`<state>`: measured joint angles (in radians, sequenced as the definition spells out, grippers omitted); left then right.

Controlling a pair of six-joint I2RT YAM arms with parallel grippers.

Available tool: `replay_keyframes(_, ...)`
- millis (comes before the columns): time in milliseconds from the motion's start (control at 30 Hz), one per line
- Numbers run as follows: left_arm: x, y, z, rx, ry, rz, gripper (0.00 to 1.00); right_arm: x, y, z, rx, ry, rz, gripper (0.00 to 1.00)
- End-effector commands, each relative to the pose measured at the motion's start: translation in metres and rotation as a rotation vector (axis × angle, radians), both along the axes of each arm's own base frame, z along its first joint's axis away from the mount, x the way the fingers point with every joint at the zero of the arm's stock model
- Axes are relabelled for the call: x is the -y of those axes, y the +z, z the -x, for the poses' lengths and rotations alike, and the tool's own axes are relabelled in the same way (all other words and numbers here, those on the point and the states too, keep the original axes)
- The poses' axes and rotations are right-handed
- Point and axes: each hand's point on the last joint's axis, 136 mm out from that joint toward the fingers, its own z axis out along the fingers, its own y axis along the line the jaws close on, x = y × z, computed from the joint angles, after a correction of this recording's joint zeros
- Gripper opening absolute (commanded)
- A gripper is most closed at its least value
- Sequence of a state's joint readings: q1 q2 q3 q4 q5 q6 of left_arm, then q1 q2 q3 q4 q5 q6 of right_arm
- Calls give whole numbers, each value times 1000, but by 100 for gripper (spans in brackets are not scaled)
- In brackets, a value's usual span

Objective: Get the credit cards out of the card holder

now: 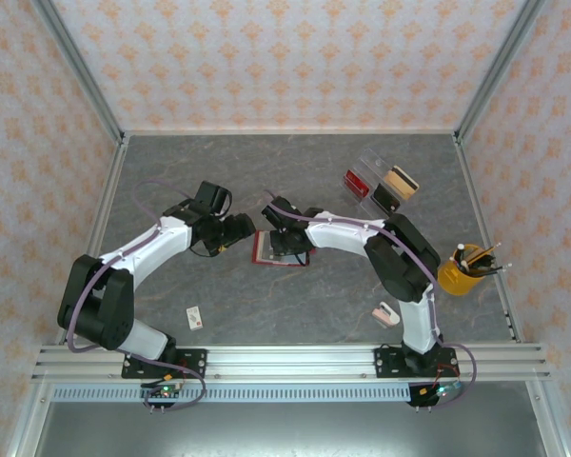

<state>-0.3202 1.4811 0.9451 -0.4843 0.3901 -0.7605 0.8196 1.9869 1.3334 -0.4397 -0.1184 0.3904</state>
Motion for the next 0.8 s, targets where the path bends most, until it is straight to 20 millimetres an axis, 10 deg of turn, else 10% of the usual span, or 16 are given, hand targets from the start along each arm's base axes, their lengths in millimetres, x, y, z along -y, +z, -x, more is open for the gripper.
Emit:
replay_keyframes(0, 10, -6, -1, -4, -37, 42, 75, 22, -28, 9, -41, -14, 112, 29)
replay_keyframes(367, 49, -15, -6, -4, -143, 153, 39, 24, -33, 11, -55, -19, 108, 26)
replay_keyframes(767, 61, -41, -15, -46, -198, 128, 27, 22, -34, 11, -66, -22, 87, 23)
